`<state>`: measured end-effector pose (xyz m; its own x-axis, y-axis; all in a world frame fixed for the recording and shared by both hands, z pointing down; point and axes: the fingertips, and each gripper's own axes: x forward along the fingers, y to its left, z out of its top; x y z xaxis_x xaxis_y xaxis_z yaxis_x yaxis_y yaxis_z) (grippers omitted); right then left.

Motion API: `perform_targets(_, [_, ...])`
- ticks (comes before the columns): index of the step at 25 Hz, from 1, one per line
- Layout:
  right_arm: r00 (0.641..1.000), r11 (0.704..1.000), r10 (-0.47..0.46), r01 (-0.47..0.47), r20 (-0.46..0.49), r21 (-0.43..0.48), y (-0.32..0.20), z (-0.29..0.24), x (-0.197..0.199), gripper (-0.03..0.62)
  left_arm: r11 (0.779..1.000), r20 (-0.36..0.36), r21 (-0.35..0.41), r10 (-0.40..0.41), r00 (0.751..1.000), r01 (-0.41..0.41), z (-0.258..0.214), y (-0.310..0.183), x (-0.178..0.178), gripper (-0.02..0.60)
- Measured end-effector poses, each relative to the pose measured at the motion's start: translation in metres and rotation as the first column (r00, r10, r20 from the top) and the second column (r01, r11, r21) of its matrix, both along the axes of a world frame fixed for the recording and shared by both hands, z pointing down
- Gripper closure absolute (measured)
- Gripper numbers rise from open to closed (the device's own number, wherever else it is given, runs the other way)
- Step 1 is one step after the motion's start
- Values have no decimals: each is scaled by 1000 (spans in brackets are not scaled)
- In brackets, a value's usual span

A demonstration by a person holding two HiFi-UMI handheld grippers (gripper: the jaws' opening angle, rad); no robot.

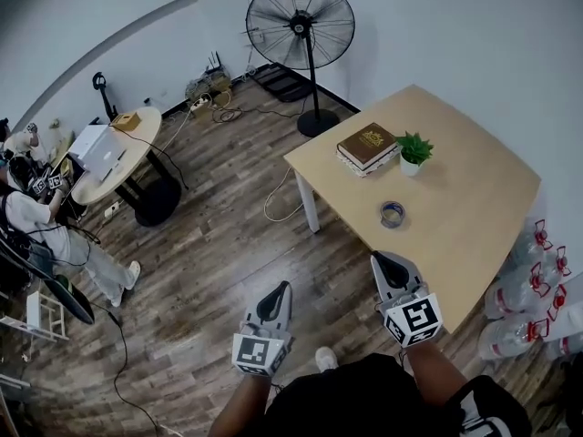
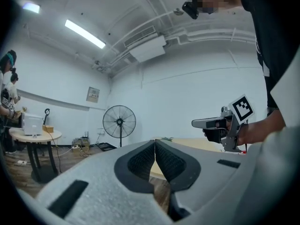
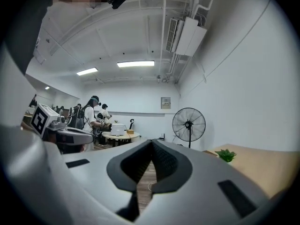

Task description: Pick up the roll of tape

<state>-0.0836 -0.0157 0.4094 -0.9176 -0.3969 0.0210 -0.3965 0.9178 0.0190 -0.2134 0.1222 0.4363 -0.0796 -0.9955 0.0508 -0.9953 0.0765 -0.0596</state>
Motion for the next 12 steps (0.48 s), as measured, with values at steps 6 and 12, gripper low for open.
perform_targets(6, [998, 998, 58, -59, -28, -14, -22, 11, -8, 600, 999, -44, -35, 30, 999, -32, -3, -37, -18, 575])
perform_targets(12, [994, 996, 83, -86, -65, -33, -56, 23, -16, 599, 996, -69, -45, 76, 995, -79, 9, -74, -26, 574])
